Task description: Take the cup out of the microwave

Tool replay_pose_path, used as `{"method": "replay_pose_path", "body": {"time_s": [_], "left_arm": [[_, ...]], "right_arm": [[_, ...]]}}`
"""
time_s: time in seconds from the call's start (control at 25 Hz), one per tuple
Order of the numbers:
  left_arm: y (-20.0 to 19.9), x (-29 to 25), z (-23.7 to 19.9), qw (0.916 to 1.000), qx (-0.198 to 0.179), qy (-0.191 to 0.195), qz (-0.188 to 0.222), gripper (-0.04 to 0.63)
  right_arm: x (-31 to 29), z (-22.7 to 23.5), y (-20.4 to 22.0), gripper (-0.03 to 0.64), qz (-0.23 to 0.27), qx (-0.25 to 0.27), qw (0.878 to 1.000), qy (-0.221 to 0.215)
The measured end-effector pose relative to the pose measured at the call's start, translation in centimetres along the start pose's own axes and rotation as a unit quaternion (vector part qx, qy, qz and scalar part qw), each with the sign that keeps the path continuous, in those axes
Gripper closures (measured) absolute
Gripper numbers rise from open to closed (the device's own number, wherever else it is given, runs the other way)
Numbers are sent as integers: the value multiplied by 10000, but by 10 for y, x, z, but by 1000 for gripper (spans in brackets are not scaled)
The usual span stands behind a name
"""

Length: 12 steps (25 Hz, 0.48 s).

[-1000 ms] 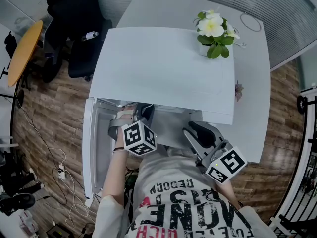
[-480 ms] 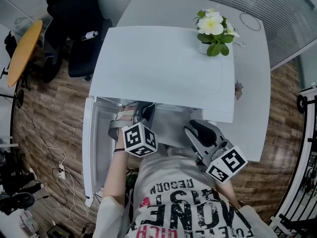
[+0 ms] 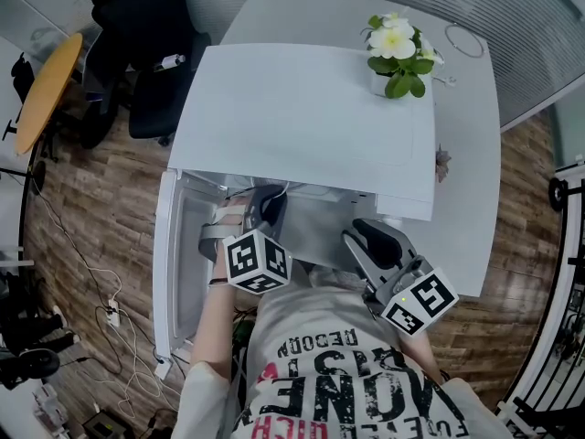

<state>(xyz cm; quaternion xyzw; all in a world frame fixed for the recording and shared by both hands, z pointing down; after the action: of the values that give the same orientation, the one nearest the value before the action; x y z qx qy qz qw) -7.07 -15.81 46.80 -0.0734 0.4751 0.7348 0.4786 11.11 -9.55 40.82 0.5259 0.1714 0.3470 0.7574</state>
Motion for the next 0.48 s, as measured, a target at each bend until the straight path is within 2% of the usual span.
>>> {"method": "replay_pose_path", "body": {"time_s": [0.48], "left_arm": [[-4, 21, 18, 9999, -18, -105, 113, 557]], "right_arm": [[12, -10, 3, 502, -1, 125, 9999, 0]]}}
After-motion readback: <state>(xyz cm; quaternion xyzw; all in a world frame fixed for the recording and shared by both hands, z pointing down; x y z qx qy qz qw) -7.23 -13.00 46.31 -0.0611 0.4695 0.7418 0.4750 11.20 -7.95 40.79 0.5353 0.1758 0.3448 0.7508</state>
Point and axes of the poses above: the fingertips, and each gripper's own axes: x backward along the fingers, z to its right, y out of its underside, the point moved 7 cm from there along x, backward along the fingers, and after that the axes turned 15 degrees about z, right-handed, at the moved point
